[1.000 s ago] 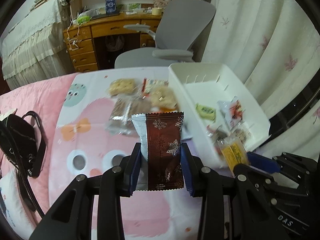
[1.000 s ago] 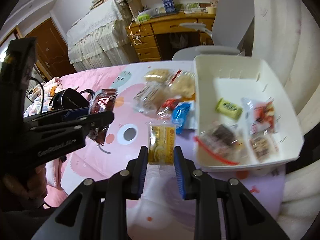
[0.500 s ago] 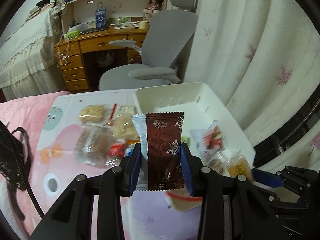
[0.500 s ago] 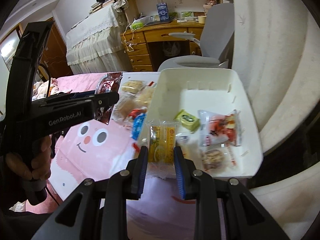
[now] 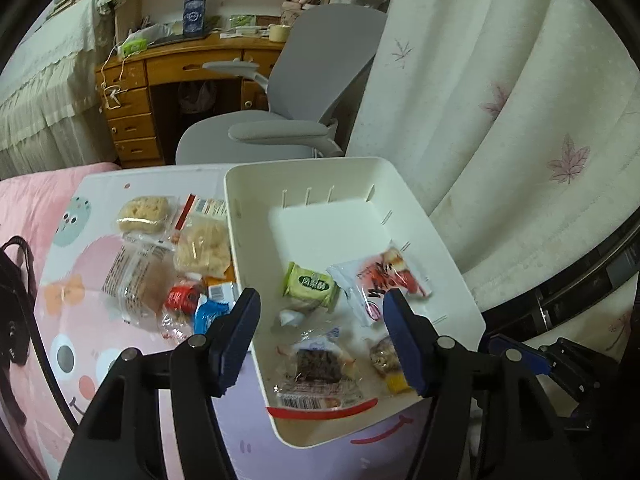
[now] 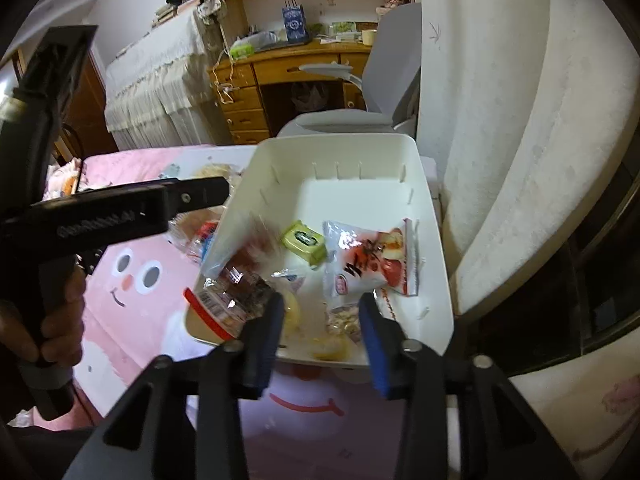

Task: Organize snacks
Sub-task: 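Carry the brown packet with the left gripper while the right gripper carries the yellow packet into the tray, then withdraw both open grippers from the tray back toward the remaining snacks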

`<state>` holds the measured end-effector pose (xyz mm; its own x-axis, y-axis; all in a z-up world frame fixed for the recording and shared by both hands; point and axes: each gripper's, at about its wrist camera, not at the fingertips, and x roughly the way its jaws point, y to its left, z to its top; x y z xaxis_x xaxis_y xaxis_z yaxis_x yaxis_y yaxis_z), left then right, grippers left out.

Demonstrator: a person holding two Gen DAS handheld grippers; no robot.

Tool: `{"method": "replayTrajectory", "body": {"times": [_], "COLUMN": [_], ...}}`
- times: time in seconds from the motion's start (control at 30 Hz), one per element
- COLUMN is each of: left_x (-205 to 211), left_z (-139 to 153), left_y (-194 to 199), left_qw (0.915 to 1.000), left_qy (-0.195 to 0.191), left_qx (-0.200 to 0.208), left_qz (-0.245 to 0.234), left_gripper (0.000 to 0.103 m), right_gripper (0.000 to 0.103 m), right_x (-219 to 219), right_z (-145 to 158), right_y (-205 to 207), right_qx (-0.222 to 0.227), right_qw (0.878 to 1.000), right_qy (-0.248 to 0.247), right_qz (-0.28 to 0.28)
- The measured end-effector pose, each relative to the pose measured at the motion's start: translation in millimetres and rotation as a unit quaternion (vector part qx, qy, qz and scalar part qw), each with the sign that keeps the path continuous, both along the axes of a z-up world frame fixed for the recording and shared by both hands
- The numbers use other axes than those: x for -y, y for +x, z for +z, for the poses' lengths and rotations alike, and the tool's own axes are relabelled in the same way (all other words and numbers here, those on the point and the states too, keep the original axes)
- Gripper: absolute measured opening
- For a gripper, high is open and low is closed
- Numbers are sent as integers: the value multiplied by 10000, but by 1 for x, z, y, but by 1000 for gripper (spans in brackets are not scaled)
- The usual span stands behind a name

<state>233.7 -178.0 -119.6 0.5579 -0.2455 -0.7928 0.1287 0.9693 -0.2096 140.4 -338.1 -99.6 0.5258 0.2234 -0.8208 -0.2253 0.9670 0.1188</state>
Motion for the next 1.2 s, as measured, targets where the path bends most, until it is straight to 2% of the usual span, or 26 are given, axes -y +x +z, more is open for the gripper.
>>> {"method": "replayTrajectory", "body": {"times": [0.43,0.83,1.0,1.2], "left_x": [-65,-163,-191,-220], "left_z": [-27,-53,-54,-53], "left_y": [-31,-84,-99,-111], "left_qw": [9968,9855,9850,9866], "left_qy": [55,85,101,115], "left_qx": [-462,-924,-1045,-1222], "left_qz": [648,1421,1370,1076], "left_gripper": [64,64,69,73], "right_gripper": [44,44,44,45], "right_x": [-13,-44,-64,-93], "right_z": [-23,-50,-62,-66], "right_y": [-3,-21,-32,-44], "right_qx": [-684,-1422,-1671,-1802], "right_qw": [9962,9838,9778,9714], "right_qy": [533,1042,1138,1276], "right_qz": [-87,-329,-549,-878]}}
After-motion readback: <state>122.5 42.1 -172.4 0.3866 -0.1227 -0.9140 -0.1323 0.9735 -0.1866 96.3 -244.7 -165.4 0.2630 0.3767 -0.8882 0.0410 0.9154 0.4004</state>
